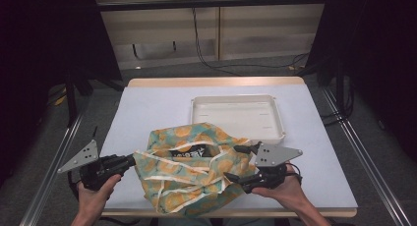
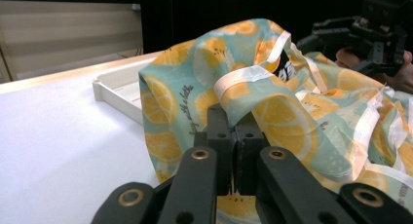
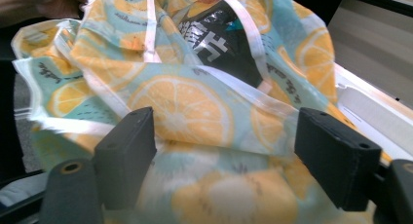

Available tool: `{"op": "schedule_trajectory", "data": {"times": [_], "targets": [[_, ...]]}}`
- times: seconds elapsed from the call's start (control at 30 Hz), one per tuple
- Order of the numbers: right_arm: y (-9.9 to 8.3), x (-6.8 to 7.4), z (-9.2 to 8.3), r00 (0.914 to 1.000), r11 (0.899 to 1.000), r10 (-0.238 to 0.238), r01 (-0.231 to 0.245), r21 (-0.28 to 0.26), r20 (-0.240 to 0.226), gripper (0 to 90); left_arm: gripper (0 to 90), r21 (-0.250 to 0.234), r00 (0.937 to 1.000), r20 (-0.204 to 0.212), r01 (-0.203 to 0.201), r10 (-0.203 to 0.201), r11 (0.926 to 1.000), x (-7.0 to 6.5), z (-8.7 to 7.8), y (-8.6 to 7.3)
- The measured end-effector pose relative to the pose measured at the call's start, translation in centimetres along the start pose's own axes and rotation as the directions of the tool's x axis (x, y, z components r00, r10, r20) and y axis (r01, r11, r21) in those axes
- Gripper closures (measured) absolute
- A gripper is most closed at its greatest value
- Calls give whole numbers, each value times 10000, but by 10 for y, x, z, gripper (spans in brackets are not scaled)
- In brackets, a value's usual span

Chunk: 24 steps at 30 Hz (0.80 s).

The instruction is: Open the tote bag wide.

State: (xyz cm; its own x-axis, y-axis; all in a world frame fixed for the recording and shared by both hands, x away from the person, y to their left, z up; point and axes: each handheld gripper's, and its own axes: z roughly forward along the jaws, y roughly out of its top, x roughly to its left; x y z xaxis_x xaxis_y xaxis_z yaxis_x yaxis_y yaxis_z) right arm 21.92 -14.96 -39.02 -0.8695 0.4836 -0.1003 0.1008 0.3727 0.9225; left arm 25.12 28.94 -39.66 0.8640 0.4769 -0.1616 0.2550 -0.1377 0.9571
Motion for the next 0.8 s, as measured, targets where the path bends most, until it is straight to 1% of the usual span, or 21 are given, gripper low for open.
{"op": "schedule_trajectory", "data": {"times": [0.07,0.13,0.17,0.27,0.3,0.37,0.4,0.43,0.5,0.53,0.57,0.6,0.63,0.67,0.73,0.77,0.8], "targets": [[2,0,4,9999,9999,-135,135,-42,-38,199,879,-17,9999,118,-15,15,10000,0,0,0],[4,0,9,9992,9992,-392,391,-69,-81,196,879,-18,9999,116,-12,13,10000,-1,-2,0],[5,1,12,9989,9989,-463,463,-14,-29,197,879,-13,9999,121,-18,19,10000,-1,-2,0],[4,1,20,9977,9976,-684,684,91,26,232,877,-42,9998,179,8,-7,10000,0,-1,0],[3,-1,24,9974,9972,-718,719,225,-15,243,876,-42,9998,179,8,-7,10000,0,-1,0],[0,-3,28,9969,9962,-778,782,372,-108,336,875,-120,9997,239,66,-63,9999,0,-3,0],[-1,-4,30,9975,9966,-679,687,448,-191,386,875,-94,9996,284,25,-22,10000,1,-4,0],[-2,-5,31,9977,9969,-600,615,492,-306,463,875,-67,9998,211,7,-5,10000,1,-4,-1],[-2,-6,31,9977,9979,-443,466,450,-509,631,875,-68,9998,203,48,-47,10000,1,-4,-1],[-1,-7,29,9974,9983,-366,393,426,-617,698,874,-6,9997,237,-59,59,10000,2,-5,-1],[1,-8,27,9972,9987,-269,298,402,-699,758,873,-54,9998,187,-21,22,10000,1,-5,0],[4,-10,23,9971,9995,-168,188,266,-741,824,871,-51,9998,198,-46,47,10000,0,-5,0],[7,-12,19,9967,10000,49,-46,34,-815,860,867,-79,9998,217,-48,49,10000,-1,-5,1],[10,-14,16,9965,9999,97,-100,-40,-828,878,864,-68,9996,264,-100,102,9999,-1,-5,2],[18,-17,9,9964,9995,174,-194,-237,-828,886,846,-45,9997,171,-173,174,9998,-3,-3,4],[24,-21,6,9957,9984,358,-394,-415,-850,888,838,8,9995,188,-238,238,9997,-4,-3,4],[27,-24,4,9957,9975,446,-489,-511,-817,888,838,1,9995,158,-259,259,9997,-4,-3,4]]}}
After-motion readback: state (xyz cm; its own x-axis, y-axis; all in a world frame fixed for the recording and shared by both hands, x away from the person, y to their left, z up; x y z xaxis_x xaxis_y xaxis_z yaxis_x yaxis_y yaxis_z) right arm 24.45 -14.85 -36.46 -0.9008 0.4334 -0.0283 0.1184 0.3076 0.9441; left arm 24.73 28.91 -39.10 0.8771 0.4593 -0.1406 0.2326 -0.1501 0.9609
